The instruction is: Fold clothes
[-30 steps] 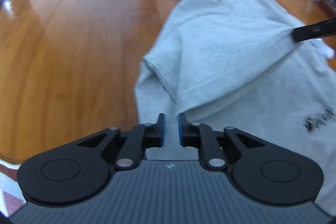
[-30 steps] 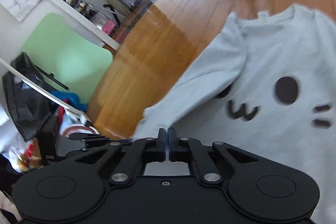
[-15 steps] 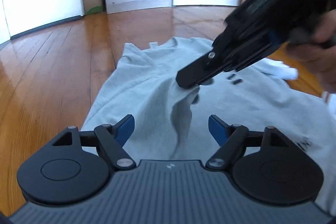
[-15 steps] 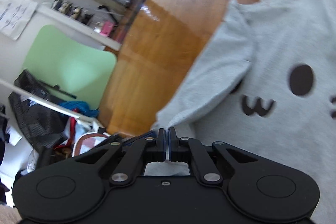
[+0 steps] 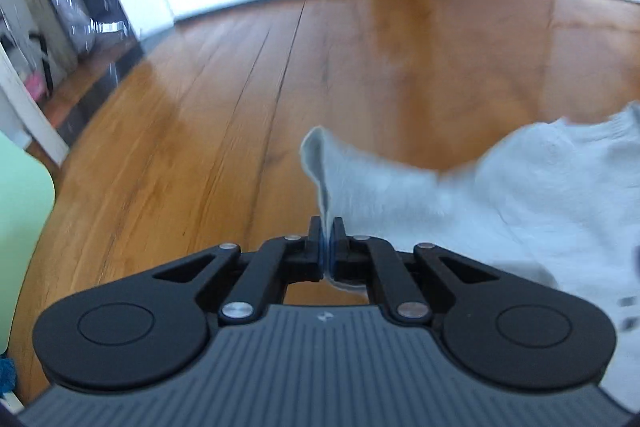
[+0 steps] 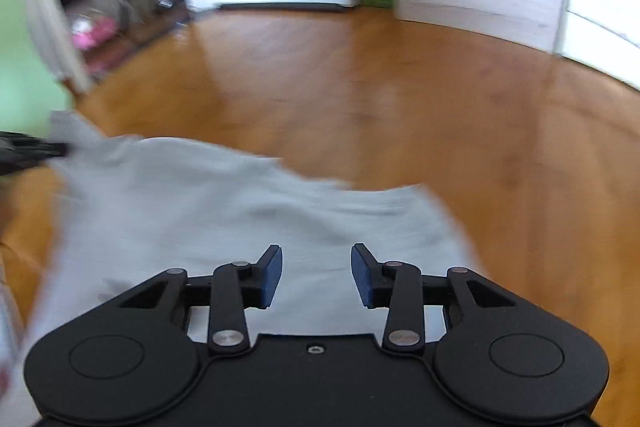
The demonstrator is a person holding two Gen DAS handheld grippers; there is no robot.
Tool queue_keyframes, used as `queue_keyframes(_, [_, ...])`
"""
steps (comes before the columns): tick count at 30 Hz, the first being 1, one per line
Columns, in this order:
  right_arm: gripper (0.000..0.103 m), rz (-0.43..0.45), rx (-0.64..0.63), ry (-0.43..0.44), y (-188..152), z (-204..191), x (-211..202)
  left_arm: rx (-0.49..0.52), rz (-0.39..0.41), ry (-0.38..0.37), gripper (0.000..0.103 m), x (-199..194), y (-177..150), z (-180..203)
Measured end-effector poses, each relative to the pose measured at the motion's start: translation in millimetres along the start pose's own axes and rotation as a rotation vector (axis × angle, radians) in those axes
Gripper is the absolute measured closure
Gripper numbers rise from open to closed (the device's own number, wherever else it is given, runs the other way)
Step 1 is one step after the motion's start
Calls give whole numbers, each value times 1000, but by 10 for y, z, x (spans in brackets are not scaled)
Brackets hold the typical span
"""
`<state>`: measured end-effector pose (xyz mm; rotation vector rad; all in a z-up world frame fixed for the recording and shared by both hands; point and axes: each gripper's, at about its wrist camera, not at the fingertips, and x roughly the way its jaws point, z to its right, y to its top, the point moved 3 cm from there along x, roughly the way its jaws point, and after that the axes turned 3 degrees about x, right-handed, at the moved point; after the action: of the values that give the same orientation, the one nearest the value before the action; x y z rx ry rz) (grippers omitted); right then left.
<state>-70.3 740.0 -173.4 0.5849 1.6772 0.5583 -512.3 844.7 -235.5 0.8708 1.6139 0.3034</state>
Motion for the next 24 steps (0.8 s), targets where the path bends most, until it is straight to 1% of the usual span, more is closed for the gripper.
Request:
queue_keyframes(2, [59,-24,34,-40,109,265,133,41,-76,-32,100,265,-51,-20])
queue_keyframes(4, [59,-37,54,-68,201,451,268,63,-140,-51,100,423,-138,51])
queue_keyframes(5, [59,-43,63,-79,240,531,337,74,-166,-57,100,483,-183,85])
queue_keyframes(6, [59,-49,71,-85,264,603,406,81,-172,-50,101,487,-233,108])
queue_keyframes(8, [59,-46,96,-89,289,698,509,95,-168,-30,100,467,-294,127])
queue_keyframes(10, [56,-54,127,-65,322,766,603,85,-152,-18,100,421,-342,101])
queue_keyframes(12, [51,-64,165,-43,354,826,696,63,-127,-36,100,375,-361,61])
queue_keyframes(14, [50,-79,189,-29,347,868,798,41,-102,-54,100,330,-380,21])
queue_keyframes(15, [47,-90,191,-38,343,876,866,33,-92,-61,100,319,-390,8])
queue_keyframes(17, [46,-108,191,-56,333,888,997,34,-80,-63,101,368,-392,45])
queue_keyframes(18, [49,-106,179,-63,317,869,1045,35,-79,-59,101,374,-398,66])
queue_keyframes(19, [73,-102,158,-77,302,841,1092,37,-75,-52,101,381,-399,84])
queue_keyframes(20, [92,-92,96,-121,289,765,1124,45,-62,-34,101,393,-389,92])
queue_keyframes(21, [97,-70,22,-154,283,670,1135,53,-49,-17,100,405,-378,100])
queue_keyframes(22, [98,-19,-39,-185,282,580,1092,57,-41,0,100,420,-370,105])
queue_keyframes(24, [99,79,-94,-233,334,476,952,42,-54,28,100,467,-374,99])
